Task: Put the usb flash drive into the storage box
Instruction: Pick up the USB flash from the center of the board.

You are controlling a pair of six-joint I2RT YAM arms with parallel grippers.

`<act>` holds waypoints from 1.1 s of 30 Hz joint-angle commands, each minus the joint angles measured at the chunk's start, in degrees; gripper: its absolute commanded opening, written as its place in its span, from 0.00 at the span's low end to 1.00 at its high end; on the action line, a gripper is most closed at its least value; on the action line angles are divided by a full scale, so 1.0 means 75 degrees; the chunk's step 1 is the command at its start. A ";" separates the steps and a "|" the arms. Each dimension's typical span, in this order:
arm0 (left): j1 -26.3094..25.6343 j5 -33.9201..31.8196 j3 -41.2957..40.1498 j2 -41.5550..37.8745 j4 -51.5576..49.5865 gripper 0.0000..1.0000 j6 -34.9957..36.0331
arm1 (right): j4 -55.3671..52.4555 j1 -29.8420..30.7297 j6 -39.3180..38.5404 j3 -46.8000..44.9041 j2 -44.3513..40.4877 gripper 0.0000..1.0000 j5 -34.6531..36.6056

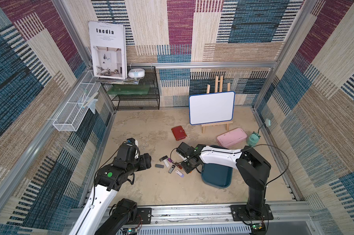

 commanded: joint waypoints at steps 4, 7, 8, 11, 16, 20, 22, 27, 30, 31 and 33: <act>0.0007 -0.0022 -0.0020 0.0004 0.0030 0.81 0.0036 | -0.0094 0.0146 0.0104 -0.0145 0.0150 0.46 0.0189; 0.0005 -0.0028 -0.0011 0.0027 0.0031 0.81 0.0034 | -0.0122 0.0162 0.0090 -0.0150 0.0290 0.40 0.0210; -0.0002 -0.0022 -0.0015 0.0043 0.0030 0.81 0.0038 | -0.0144 0.0167 0.0088 -0.0136 0.0322 0.37 0.0250; -0.0013 -0.0034 -0.0018 0.0054 0.0037 0.81 0.0028 | -0.0152 0.0173 0.0097 -0.0147 0.0367 0.30 0.0359; -0.0013 -0.0043 -0.0021 0.0050 0.0035 0.81 0.0032 | -0.0131 0.0167 0.0057 -0.0049 0.0318 0.22 0.0463; -0.0013 -0.0057 -0.0018 0.0077 0.0029 0.81 0.0033 | -0.0138 0.0168 0.0033 0.0101 0.0128 0.15 0.0541; -0.0013 -0.0057 -0.0022 0.0071 0.0029 0.81 0.0030 | -0.0162 0.0166 -0.0005 0.0240 -0.0029 0.13 0.0505; -0.0016 -0.0054 -0.0029 0.0068 0.0019 0.81 0.0033 | -0.0472 0.0151 -0.0005 0.0679 -0.0846 0.11 0.0870; -0.0013 -0.0045 -0.0020 0.0070 0.0026 0.81 0.0027 | -0.0524 -0.0073 -0.0012 0.0681 -0.1630 0.11 0.1103; -0.0013 -0.0045 -0.0021 0.0069 0.0020 0.81 0.0031 | -0.0550 -0.0218 0.0017 0.0598 -0.1939 0.10 0.1082; -0.0013 -0.0023 -0.0021 0.0052 0.0030 0.81 0.0027 | -0.0556 -0.0550 0.0116 0.0306 -0.2548 0.10 0.1087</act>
